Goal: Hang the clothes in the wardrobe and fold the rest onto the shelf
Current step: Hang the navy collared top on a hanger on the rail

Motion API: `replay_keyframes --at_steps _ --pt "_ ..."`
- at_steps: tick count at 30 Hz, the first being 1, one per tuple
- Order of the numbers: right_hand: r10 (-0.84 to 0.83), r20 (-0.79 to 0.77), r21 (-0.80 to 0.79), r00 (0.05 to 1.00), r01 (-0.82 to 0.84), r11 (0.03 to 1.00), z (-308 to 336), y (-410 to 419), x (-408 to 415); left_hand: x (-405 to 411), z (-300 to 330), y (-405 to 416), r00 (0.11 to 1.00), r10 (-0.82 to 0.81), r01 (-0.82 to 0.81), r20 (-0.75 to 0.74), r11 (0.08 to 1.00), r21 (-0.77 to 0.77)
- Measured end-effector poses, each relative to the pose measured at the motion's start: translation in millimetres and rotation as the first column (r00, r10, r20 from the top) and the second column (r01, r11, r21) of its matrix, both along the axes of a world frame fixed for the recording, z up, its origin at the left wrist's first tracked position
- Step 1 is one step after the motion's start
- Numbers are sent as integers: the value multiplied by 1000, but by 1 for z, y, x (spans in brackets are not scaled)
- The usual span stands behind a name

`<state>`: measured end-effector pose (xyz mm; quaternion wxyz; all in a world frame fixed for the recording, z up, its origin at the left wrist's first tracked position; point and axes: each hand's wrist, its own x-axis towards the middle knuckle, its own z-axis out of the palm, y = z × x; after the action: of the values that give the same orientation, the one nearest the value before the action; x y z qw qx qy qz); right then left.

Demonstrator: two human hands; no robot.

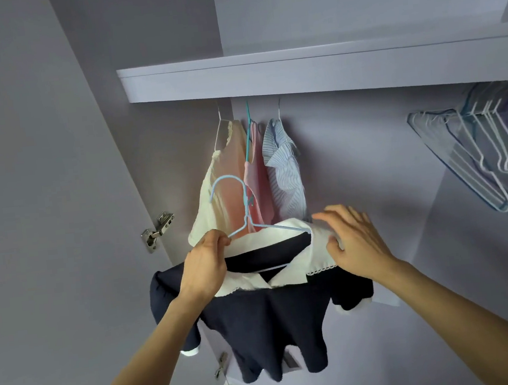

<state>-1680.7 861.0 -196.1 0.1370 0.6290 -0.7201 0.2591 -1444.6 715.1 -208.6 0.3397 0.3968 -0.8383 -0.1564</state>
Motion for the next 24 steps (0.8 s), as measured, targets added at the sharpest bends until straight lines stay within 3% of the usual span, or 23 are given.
replay_keyframes --at_steps 2,4,7,9,12,14,16,19,24 --pt "-4 -20 300 1000 10 954 -8 -2 -10 -4 0 0 999 -30 30 -23 1000 0" --pt "-44 26 411 999 30 911 -18 -1 -15 -7 0 -2 998 -62 63 -22 998 19" --pt "-114 165 268 980 67 961 -28 9 -14 -8 3 -6 986 -162 160 29 984 72" --pt "-132 161 195 978 99 976 -31 17 -15 -10 7 -10 962 -233 217 142 969 122" --pt "-150 117 212 982 123 970 -35 30 -17 -17 12 -17 886 -231 145 403 962 233" --pt "-182 106 217 978 156 964 -36 41 -19 -26 10 -18 839 -235 102 491 954 281" --pt "-221 131 252 966 183 950 -35 52 -24 -37 7 -15 874 -239 118 424 949 292" --pt "-314 154 429 937 223 875 -38 70 -32 -54 1 -10 909 -281 196 307 940 280" --pt "-478 208 658 853 240 714 -41 104 -39 -79 -10 -3 850 -430 305 303 872 383"
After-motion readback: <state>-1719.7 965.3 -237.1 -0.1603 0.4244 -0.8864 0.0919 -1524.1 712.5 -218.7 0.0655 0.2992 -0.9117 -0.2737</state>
